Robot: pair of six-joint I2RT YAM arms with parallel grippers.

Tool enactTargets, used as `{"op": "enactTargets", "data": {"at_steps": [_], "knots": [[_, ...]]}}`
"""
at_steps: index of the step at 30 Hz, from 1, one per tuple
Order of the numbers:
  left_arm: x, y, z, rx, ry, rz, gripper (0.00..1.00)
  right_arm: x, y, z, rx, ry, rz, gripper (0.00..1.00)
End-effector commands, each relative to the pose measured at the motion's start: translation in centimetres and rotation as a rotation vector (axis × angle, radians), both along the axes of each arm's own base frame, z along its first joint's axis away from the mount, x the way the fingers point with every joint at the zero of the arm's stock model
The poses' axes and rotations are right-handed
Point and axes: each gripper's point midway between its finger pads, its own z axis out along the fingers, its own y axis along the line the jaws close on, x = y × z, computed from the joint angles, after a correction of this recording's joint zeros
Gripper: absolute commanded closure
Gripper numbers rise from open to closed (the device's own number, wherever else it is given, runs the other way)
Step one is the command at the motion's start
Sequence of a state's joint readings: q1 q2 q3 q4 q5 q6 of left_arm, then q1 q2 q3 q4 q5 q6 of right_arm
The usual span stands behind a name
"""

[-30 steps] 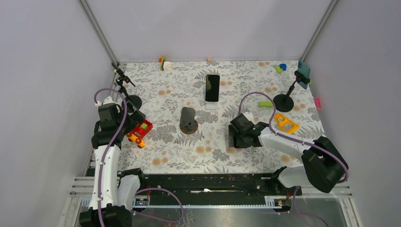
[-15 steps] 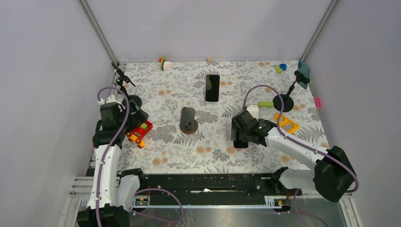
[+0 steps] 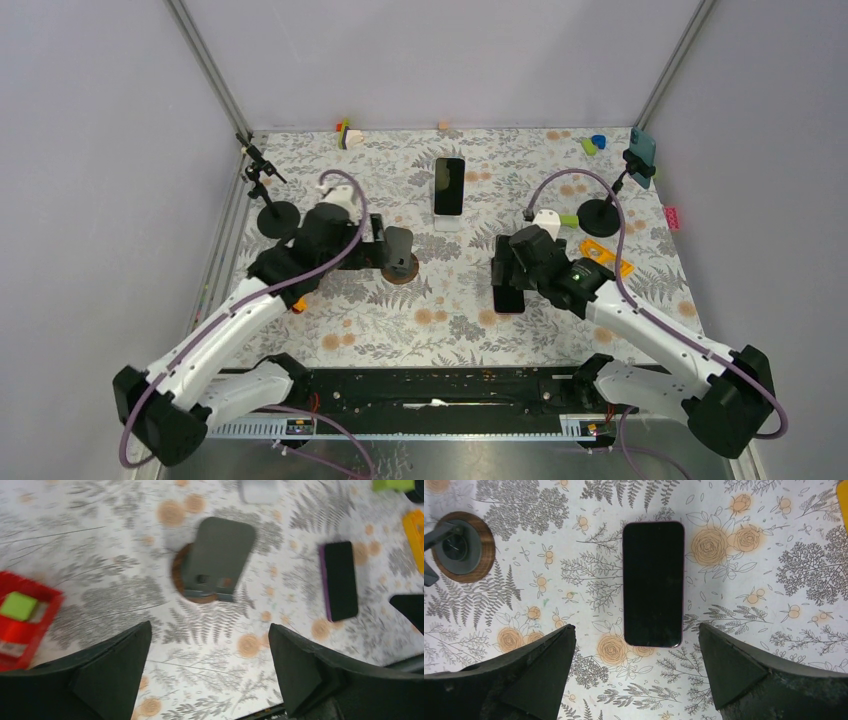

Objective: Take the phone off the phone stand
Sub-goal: Place the phone at the center of the board, then move the phone stand to the center of the board.

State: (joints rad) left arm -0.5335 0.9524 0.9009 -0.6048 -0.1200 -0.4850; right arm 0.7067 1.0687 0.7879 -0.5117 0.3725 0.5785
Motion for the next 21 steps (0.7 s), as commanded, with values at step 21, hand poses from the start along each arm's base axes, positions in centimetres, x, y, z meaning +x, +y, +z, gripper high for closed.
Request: {"op": "enactTargets", "data": {"at_steps": [21], "knots": [[-0.7,-19.5,-9.7,0.158,0.204,-0.335,0.04,0.0,-1.9,5.0,0.156,-0.209,-0.111,0.02]]}}
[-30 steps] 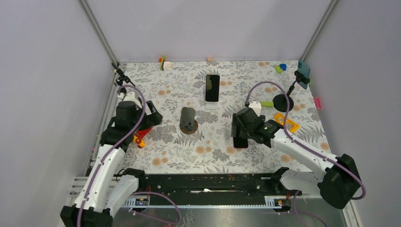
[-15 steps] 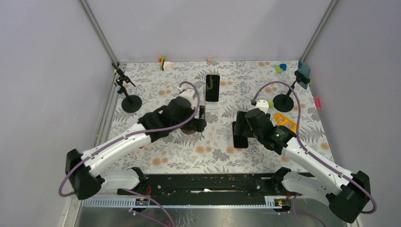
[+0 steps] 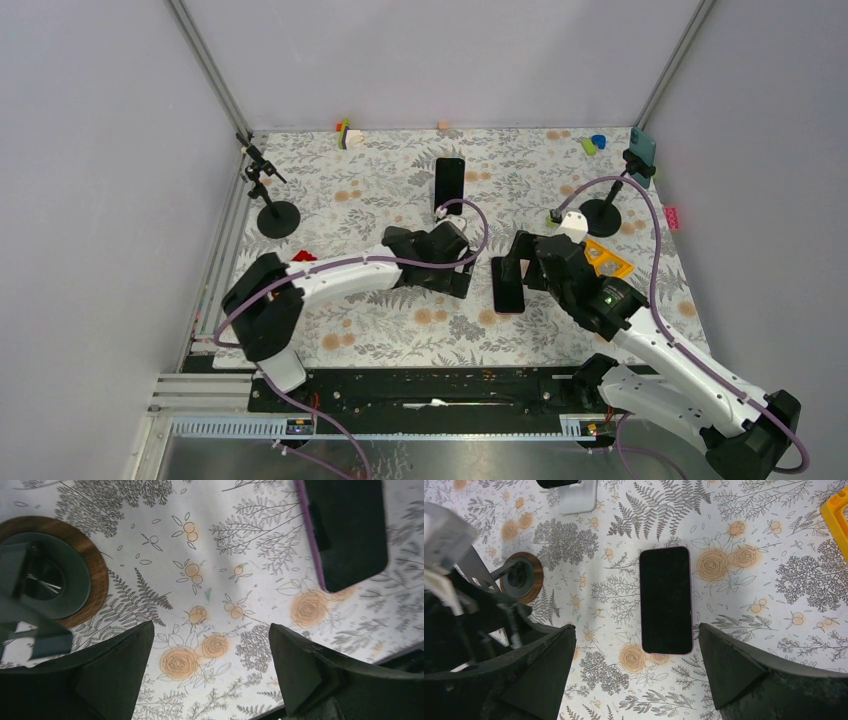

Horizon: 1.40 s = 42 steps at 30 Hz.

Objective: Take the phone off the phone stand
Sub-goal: Move the phone stand to the center of the board.

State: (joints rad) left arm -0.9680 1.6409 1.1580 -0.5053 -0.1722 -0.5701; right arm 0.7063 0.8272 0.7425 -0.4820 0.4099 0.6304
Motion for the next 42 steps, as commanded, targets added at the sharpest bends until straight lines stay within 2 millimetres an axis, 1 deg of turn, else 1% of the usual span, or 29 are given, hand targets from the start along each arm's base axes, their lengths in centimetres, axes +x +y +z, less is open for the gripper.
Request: {"op": "enactTargets", "data": {"at_steps": [1,2,5,10,18,25,32,37,42], "knots": [[1.7,-2.3,0.4,-0.038,-0.033,0.002,0.03,0.4,-0.9,0.2,-0.005,-0.022,-0.053,0.02],[1.9,-2.3,0.0,-0.029,-0.034,0.003,0.01,0.4,-1.0,0.2,-0.005,-0.024,-0.054,0.02],[2.1,-2.5,-1.4,0.003,-0.026,-0.003,0.01,0.3,-1.2,0.2,-0.009,-0.032,-0.057,0.02],[2.6,-2.5,-2.9,0.038,-0.007,0.003,0.01,0.3,-1.5,0.2,-0.032,-0.041,-0.052,0.02],[4.1,-0.8,-5.1,0.058,0.053,0.072,0.01,0.5,-1.7,-0.6,-0.066,-0.024,-0.054,0.02],[4.8,0.4,-6.3,0.092,0.076,0.09,0.01,0.6,-1.9,-0.4,-0.088,-0.034,-0.051,0.02],[4.9,1.2,-7.2,0.121,0.098,0.111,0.01,0.6,-2.2,-0.8,-0.107,-0.03,-0.054,0.02],[5.5,2.5,-7.7,0.133,0.114,0.142,0.01,0.6,-2.0,-0.5,-0.103,-0.034,-0.046,0.02],[6.3,4.0,-8.2,0.142,0.128,0.175,0.01,0.5,-2.1,-0.8,-0.105,-0.031,-0.046,0.02]]}}
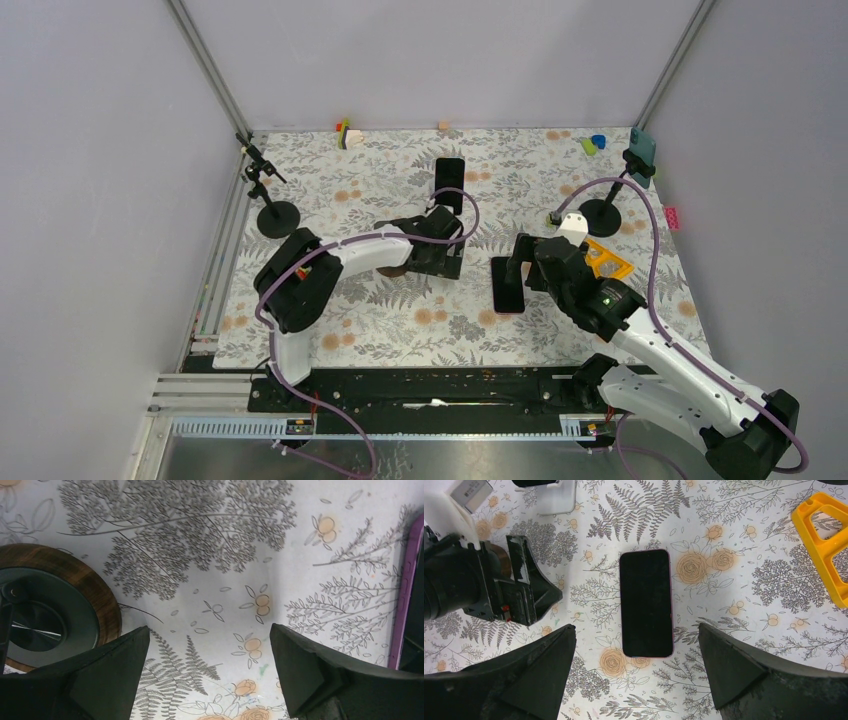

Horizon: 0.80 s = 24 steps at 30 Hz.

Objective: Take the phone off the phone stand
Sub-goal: Move the phone stand to the center of the board.

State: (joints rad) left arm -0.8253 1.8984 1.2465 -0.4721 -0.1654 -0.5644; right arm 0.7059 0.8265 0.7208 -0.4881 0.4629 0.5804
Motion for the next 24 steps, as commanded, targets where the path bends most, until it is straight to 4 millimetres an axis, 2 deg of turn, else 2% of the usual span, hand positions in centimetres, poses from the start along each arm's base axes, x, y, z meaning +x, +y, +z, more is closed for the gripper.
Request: {"op": "enactTargets", "data": {"at_steps": [1,15,24], "knots": [[1.0,2.4,-1.7,0.039,0.043,0.052,0.01,0.3,-0.9,0.1,-0.023,-0.024,-0.032,0.02],[4.5,8.2,-2.8,0.088,0.052,0.2,0.01,0.6,-0.6,0.2,-0.04,-0.021,-0.015,0.02],[5.8,10.6,-2.9,0.12,0.054,0.276,0.01,0.4,-1.3,0.1,-0.068,-0.01,-0.03,0.02]]}}
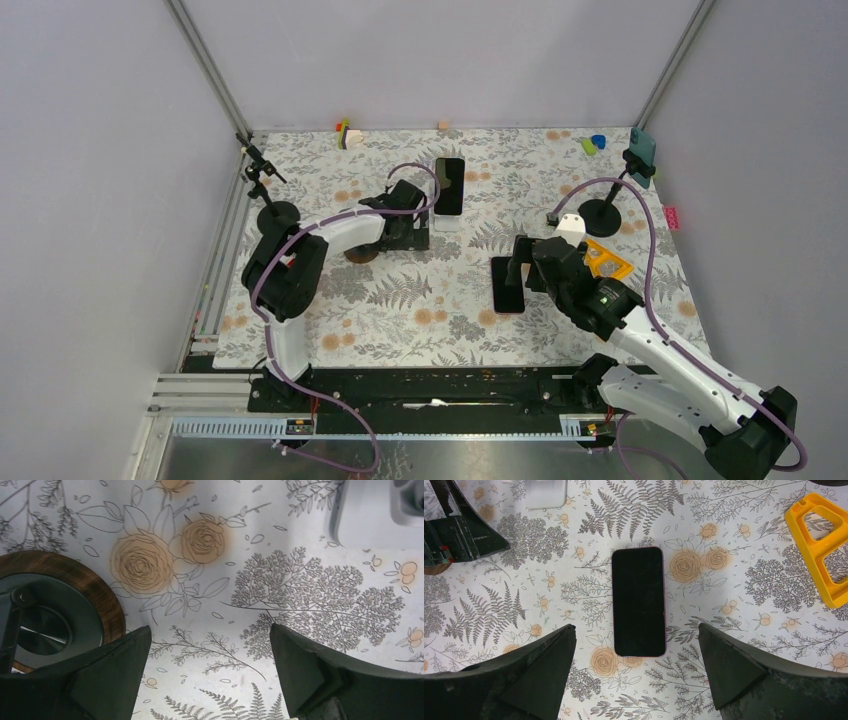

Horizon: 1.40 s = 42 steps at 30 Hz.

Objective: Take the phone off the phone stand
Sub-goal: Move the phone stand to the center of the board.

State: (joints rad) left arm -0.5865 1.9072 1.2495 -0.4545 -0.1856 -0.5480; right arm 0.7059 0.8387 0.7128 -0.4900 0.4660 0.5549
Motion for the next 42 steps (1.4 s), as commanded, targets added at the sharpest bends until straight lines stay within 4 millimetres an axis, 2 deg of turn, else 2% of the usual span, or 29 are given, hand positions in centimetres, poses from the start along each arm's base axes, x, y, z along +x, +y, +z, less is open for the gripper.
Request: {"op": "enactTargets", "data": {"at_steps": [1,10,13,17,26,30,42], "knots": [[-0.9,3.0,-2.7,0.099,0.085,0.049,0.01,0.4,-1.0,0.8,-0.03,-0.024,-0.041,0.02],[-0.6,4.5,-2.7,0.153,0.068,0.092,0.01,0.3,-1.2,0.7,-0.029,-0.022,-0.047,0.02],[-0.6,3.9,-2.4,0.121,0.066,0.078,0.01,0.2,-1.1,0.7,-0.028,-0.019,-0.046,0.02],[-0.5,2.4,-0.6,0.079,0.016,0.027,0.01,0.2,-1.2,0.8,-0.031,-0.02,-0.045,0.02],[-1.4,-1.9,4.3,0.077,-0.084,-0.088,0.01,0.3,-1.7,1.5,-0.051,-0.024,-0.062,0.02],[-1.6,-3.2,7.3,0.05,-0.132,-0.113,0.01,0.3,-1.6,2.2,-0.053,-0.015,-0.062,0.02],[-2.1,-0.7,18.6,0.005,-0.379,-0.137,0.01,0.5,-0.6,3.5,-0.01,0.009,-0.068,0.02]]}}
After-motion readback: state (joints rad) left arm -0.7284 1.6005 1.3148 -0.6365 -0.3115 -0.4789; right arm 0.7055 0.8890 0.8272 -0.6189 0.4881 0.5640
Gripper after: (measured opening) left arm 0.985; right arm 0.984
